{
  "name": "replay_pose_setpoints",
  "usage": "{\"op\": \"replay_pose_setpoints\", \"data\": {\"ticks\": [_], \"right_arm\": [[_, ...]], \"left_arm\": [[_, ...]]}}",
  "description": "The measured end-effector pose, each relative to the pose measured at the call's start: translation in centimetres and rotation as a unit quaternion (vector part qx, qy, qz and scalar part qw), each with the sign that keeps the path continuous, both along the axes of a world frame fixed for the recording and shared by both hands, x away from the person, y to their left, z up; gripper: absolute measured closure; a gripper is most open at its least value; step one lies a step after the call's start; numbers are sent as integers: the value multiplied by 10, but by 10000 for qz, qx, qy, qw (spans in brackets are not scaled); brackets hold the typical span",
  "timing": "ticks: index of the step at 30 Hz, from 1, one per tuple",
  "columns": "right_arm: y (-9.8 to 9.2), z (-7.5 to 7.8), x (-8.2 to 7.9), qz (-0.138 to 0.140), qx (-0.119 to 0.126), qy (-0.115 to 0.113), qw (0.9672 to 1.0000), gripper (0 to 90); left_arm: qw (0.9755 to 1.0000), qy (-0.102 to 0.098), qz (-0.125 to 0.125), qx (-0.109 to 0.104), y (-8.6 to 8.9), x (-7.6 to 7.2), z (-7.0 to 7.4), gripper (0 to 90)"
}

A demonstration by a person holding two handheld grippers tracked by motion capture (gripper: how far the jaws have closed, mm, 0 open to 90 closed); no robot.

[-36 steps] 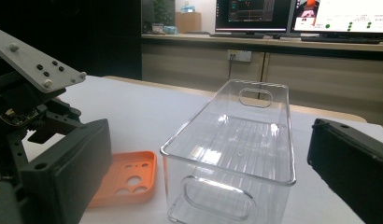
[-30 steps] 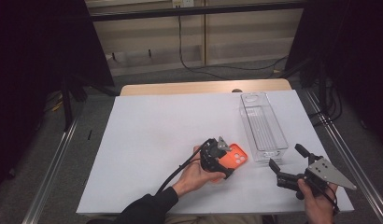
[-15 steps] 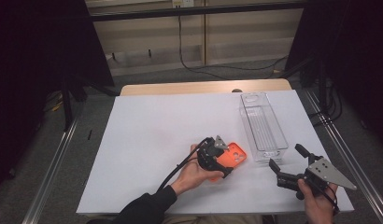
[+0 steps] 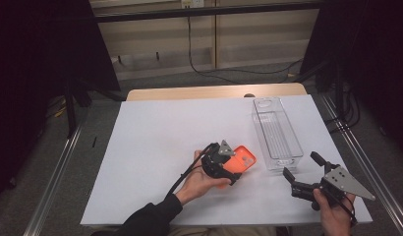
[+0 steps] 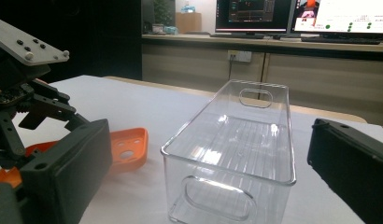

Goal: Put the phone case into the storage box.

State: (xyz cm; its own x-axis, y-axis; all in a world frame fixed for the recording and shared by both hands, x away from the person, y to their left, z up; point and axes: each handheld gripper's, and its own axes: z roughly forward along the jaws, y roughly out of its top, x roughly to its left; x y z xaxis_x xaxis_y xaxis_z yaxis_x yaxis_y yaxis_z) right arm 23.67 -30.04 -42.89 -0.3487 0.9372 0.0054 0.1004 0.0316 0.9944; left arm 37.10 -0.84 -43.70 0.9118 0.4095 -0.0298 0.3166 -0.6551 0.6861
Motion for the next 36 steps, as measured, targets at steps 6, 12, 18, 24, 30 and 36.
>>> {"op": "replay_pose_setpoints", "data": {"ticks": [6, 12, 18, 24, 30, 36], "right_arm": [[1, 0, 0, 20, -23, 13, 10000, 0], [1, 0, 0, 4, -13, -2, 10000, 0], [1, 0, 0, 9, -10, 0, 10000, 0], [1, 0, 1, 19, -10, 15, 10000, 0], [2, -1, 1, 38, 1, 31, 10000, 0], [5, 0, 3, 99, 10, 54, 9999, 0]], "left_arm": [[9999, -81, 104, -87, 10, 2, 4, 160], [9997, -165, 104, -143, 14, 1, 8, 159], [9994, -258, 90, -209, 16, -2, 10, 160], [9988, -379, 148, -279, 21, -4, 14, 160], [9982, -463, 185, -337, 30, -5, 19, 160], [9980, -478, 166, -376, 38, -6, 22, 160]]}}
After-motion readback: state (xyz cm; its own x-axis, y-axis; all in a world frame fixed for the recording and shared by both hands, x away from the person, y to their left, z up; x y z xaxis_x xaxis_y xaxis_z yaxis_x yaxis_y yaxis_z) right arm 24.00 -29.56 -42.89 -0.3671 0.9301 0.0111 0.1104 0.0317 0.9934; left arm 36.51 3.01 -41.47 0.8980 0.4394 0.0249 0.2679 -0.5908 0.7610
